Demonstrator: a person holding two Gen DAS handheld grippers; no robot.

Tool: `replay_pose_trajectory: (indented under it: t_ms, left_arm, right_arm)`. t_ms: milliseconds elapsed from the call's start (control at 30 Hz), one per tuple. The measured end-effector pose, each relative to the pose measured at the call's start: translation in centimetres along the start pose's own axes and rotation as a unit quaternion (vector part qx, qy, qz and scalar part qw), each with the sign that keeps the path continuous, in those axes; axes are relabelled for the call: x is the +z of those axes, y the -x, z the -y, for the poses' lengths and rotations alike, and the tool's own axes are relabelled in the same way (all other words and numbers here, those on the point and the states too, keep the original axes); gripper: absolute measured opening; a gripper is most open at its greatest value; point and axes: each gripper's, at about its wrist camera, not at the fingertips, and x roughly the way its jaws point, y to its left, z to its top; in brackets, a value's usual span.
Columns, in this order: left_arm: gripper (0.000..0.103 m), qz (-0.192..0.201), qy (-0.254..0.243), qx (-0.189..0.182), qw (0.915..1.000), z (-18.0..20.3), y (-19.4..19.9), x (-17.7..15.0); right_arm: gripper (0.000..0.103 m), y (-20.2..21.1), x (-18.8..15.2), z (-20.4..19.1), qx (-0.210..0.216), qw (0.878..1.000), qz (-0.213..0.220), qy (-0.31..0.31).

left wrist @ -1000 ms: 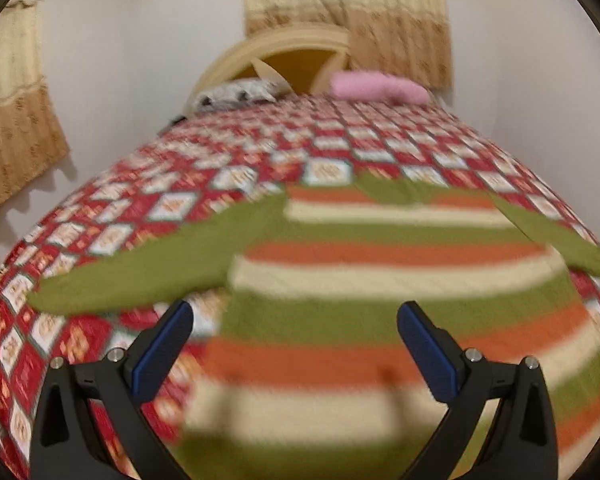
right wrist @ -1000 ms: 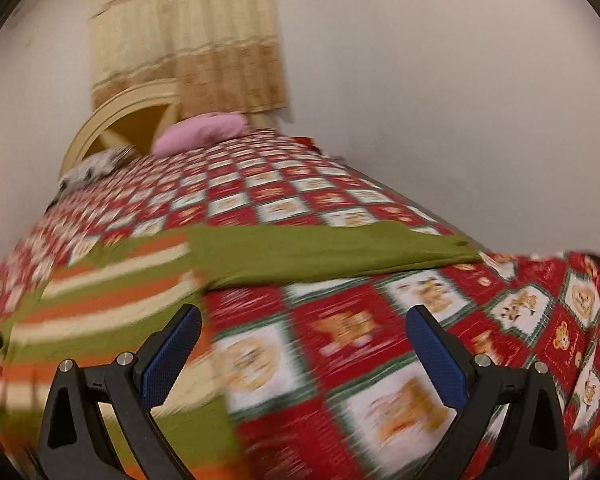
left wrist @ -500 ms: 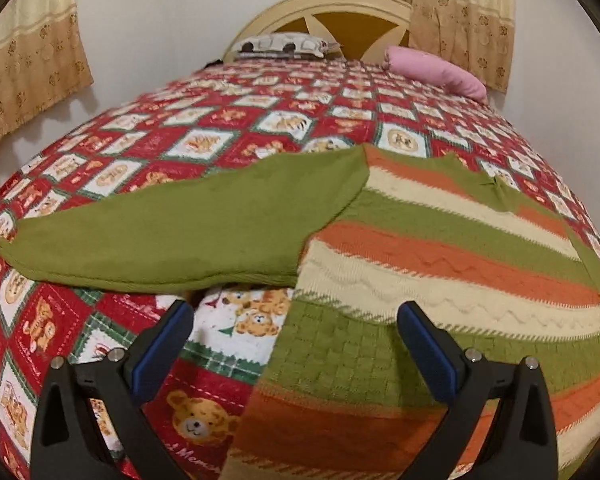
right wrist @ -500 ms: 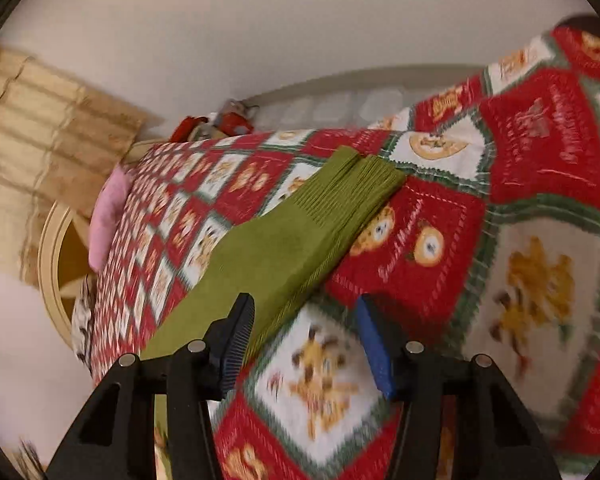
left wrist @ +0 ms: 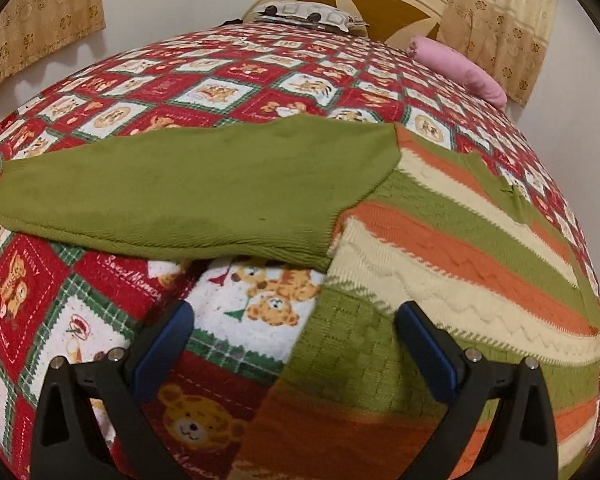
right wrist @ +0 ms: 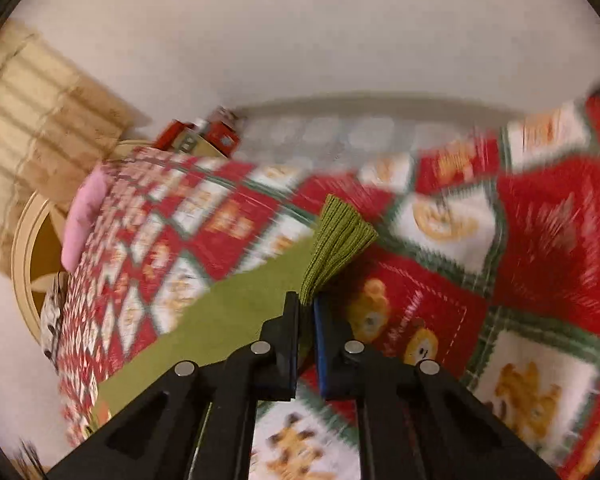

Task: Fold small clothes
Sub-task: 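Grasp the green sleeve cuff with the right gripper and lift it, then carry the sleeve across the sweater body and release it with the right gripper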

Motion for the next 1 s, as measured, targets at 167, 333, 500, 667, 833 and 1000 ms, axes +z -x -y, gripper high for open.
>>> replay_pose_trajectory:
  t_ms: [167,333,500,667,833,1000]
  left_arm:
    - [0.103,0.013,0.018,-0.012,0.9997,-0.7,0.6,0.1]
    - [0.103,0.03,0.01,-0.02,0.9993,-0.7,1.4,0.2]
    - [0.103,0.04,-0.029,-0.017,0.9986,-0.7,2.8,0.2]
    - [0.103,0.09,-0.037,0.048,0.9941,-3.8,5.0,-0.2]
    - [0.103,0.104,-0.015,0.072,0.9919,-6.5,4.6,-0.4]
    - [0.103,0.082,-0.006,0.039,0.9959,-6.8,3.4,-0.1]
  right_arm:
    - [0.006,5.6,-2.0,-8.9,0.046,0.992,0.037,0.109]
    - [0.006,8.1,-7.8,-20.0,0.099,0.966,0.038,0.234]
    - [0.006,6.7,-18.0,-29.9,0.154,0.929,-0.005,0.338]
    - [0.006,3.9,-28.3,-36.7,0.193,0.894,-0.06,0.4]
    - [0.006,0.8,-38.0,-40.7,0.193,0.865,-0.094,0.453]
    - [0.006,-0.4,-44.4,-41.9,0.186,0.842,-0.108,0.494]
